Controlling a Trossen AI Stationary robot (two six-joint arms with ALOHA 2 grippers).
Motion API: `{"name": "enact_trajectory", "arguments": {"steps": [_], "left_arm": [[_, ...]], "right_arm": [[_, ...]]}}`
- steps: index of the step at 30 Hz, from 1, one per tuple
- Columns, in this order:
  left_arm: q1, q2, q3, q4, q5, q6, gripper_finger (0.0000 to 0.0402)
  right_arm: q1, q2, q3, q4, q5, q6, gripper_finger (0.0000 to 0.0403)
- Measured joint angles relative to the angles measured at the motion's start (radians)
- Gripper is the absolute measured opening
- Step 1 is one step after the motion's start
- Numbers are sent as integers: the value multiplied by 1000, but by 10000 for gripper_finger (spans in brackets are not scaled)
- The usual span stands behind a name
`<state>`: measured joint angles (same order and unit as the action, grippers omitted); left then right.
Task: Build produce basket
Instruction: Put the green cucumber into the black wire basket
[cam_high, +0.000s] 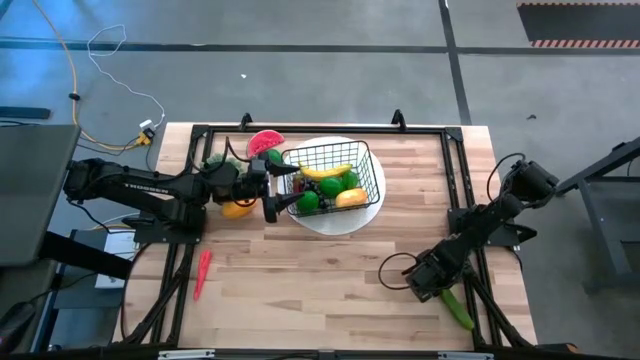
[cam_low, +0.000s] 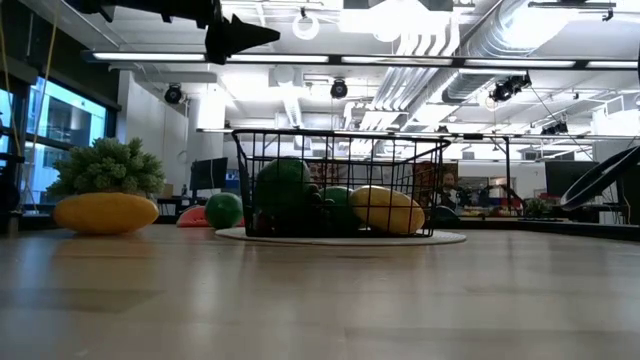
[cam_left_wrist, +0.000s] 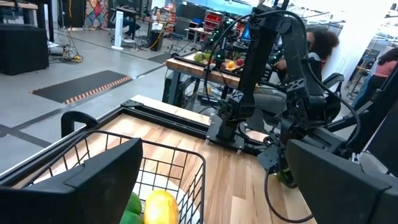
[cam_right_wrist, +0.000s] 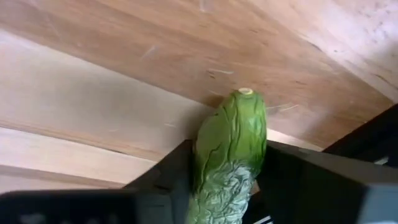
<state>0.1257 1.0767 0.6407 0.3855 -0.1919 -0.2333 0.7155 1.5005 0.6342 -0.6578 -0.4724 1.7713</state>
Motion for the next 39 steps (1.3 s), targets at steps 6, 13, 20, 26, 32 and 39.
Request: {"name": "enact_trajectory", "arguments": {"steps": [6, 13, 20, 26, 32, 39], "left_arm": [[0, 0, 0, 0, -2, -1, 383], [0, 0, 0, 0, -3, 0, 383], [0, 0, 0, 0, -3, -9, 383], [0, 0, 0, 0, 1, -50, 383], [0, 0, 0, 24, 96, -127, 383], [0, -2, 1, 106, 154, -255, 383]], "right_arm": [[0, -6, 0, 12, -2, -24, 81], [-3, -65, 0, 19, -45, -91, 106], [-65, -224, 0, 140, -103, -272, 98], [-209, -344, 0, 416, 56, -510, 99], [-429, -396, 0, 686, 303, -871, 99], [-684, -403, 0, 1061, 363, -1133, 99]]}}
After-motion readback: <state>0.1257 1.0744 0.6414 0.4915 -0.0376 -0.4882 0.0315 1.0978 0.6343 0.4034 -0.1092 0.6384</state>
